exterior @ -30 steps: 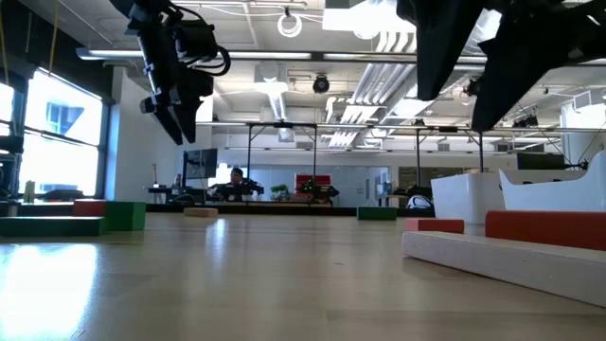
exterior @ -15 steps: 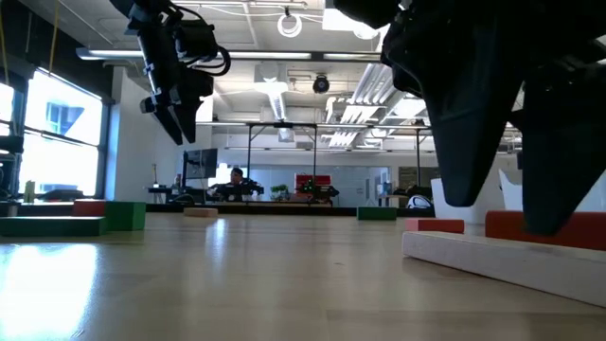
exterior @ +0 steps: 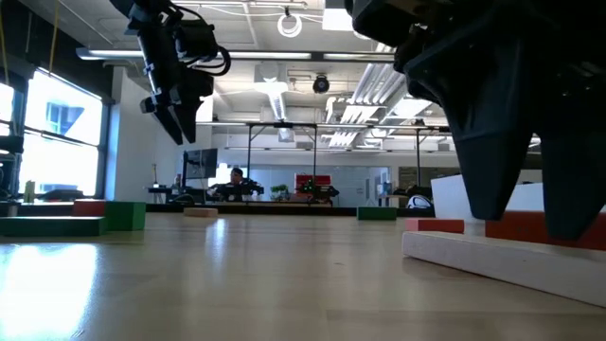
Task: Sort & place blocks by color
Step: Put the brown block into the top white bin
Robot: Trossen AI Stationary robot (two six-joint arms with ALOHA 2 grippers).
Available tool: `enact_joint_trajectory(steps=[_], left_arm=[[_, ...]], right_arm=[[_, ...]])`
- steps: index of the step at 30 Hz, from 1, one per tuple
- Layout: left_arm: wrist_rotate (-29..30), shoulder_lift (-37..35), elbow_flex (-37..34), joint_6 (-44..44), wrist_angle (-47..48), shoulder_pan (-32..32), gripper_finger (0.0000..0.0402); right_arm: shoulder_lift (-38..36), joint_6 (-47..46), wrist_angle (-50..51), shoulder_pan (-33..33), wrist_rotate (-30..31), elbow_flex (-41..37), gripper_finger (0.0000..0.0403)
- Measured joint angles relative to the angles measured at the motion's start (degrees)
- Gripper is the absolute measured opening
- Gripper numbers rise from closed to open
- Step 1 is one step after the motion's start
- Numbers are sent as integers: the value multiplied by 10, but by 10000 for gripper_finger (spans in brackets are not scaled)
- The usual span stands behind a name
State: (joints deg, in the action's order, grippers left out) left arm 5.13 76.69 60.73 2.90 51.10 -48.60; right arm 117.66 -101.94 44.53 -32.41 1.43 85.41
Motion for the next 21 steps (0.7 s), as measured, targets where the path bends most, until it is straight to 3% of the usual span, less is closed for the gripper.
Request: enact_joint_trajectory(steps=[11, 21], left_arm=[[0, 0, 0, 0, -13, 0, 239], [0, 0, 0, 44, -32, 0, 239]], right_arm=[[35, 0, -13, -2, -26, 2, 209], [37, -1, 23, -2, -7, 3, 92]])
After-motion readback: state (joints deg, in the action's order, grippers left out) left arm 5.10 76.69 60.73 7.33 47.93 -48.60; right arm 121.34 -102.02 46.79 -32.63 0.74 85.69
